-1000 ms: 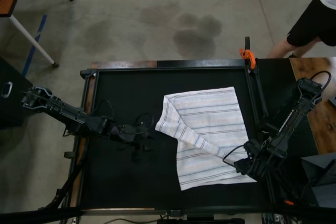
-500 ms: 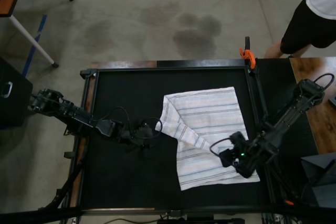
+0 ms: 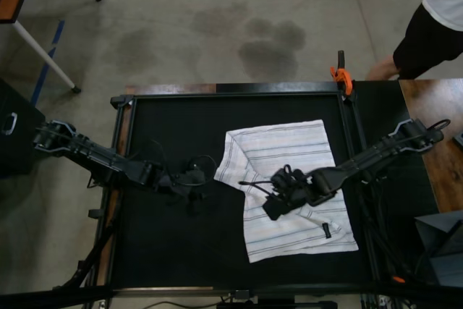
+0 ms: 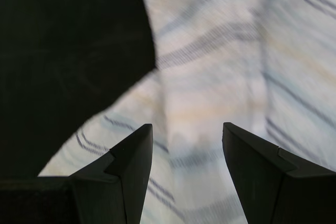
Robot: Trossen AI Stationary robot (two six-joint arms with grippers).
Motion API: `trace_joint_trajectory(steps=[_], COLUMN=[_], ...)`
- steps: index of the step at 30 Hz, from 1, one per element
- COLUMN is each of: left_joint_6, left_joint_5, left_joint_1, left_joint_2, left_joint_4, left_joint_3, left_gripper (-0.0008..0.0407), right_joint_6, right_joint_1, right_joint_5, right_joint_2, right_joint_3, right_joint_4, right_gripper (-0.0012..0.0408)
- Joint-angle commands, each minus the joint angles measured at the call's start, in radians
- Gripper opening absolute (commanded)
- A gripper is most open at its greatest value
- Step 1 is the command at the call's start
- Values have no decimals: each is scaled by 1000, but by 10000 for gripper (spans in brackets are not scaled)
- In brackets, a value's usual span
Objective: Fold the towel
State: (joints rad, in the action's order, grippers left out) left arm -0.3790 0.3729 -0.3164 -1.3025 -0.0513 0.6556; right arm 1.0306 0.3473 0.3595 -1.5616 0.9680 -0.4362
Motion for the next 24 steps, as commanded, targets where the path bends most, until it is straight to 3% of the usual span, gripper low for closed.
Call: trace_joint_trajectory(steps=[1, 5, 12, 17, 24], left_joint_6=[1, 2, 1, 1, 1], left_joint_5=[-1, -1, -1, -1, 3], left_joint_1=[0, 0, 0, 0, 0], left_joint_2=[16, 38, 44, 44, 43], left_joint_4=[-2, -10, -12, -21, -31], left_joint_3=[0, 0, 0, 0, 0], left_gripper=[236, 236, 236, 236, 236], right_joint_6=[-74, -195, -301, -344, -420], right_joint_1=[-27, -60, -92, -124, -145], right_joint_5=[-37, -95, -87, -88, -102], right_joint_2=[-42, -142, -233, -247, -267], right_joint_3=[34, 106, 205, 230, 208], right_joint_4=[1, -3, -76, -129, -119], right_gripper=[174, 174, 174, 174, 174])
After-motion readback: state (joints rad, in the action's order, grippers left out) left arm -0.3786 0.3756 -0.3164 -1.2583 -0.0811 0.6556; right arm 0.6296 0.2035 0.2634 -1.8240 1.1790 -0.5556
